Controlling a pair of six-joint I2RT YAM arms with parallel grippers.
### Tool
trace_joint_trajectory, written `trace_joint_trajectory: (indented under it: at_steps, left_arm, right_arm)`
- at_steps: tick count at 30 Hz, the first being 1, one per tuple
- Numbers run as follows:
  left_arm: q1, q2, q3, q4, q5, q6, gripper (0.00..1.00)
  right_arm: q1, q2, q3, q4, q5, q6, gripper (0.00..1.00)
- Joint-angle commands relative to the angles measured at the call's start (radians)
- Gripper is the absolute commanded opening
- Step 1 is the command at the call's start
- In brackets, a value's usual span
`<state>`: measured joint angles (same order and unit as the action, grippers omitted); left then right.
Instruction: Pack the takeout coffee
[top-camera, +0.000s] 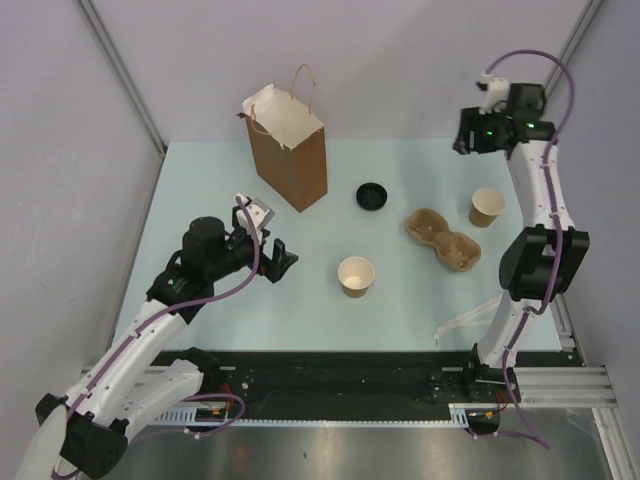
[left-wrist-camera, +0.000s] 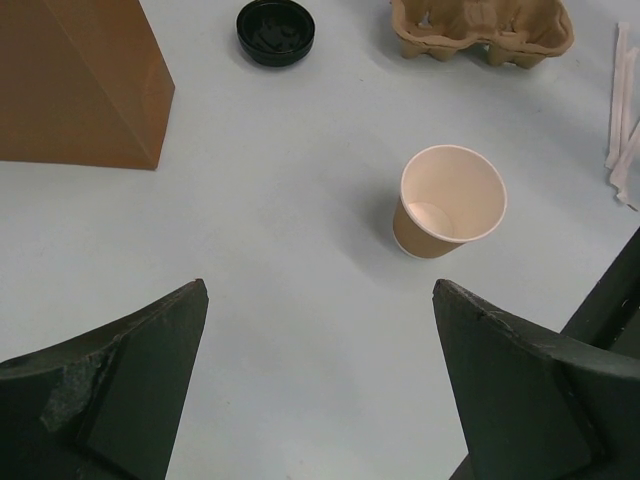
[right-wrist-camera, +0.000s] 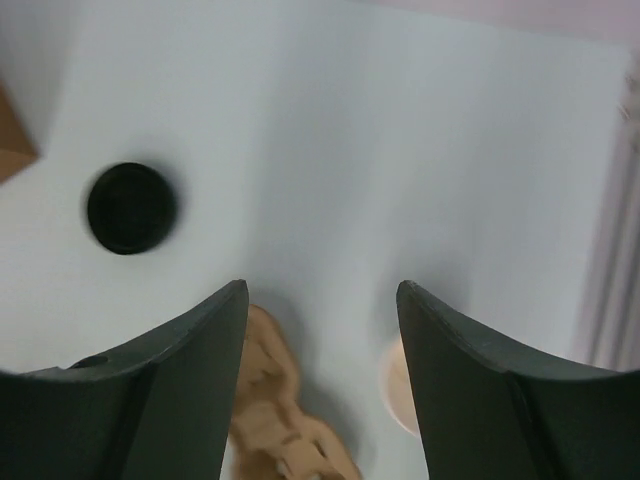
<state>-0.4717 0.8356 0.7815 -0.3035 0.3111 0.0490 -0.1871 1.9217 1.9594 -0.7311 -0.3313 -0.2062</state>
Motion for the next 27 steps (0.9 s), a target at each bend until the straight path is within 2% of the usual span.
trace_joint_trajectory:
  at_steps: [1,7,17,27]
  left_arm:
    - [0.016,-0.004,0.01,0.009,0.011,-0.029,0.99]
    - [0.024,-0.004,0.009,0.0,0.014,-0.026,1.0]
    - [0.025,0.034,-0.005,0.027,0.042,-0.026,1.0]
    - [0.025,0.066,-0.004,0.049,0.052,-0.031,1.0]
  right_arm:
    - [0.217,0.026,0.097,-0.011,-0.006,-0.041,0.65]
    - [0.371,0.224,0.176,-0.022,0.034,-0.045,0.61]
    - [0.42,0.468,0.311,0.012,0.098,-0.021,0.55]
    - [0.422,0.545,0.346,0.038,0.118,-0.018,0.38]
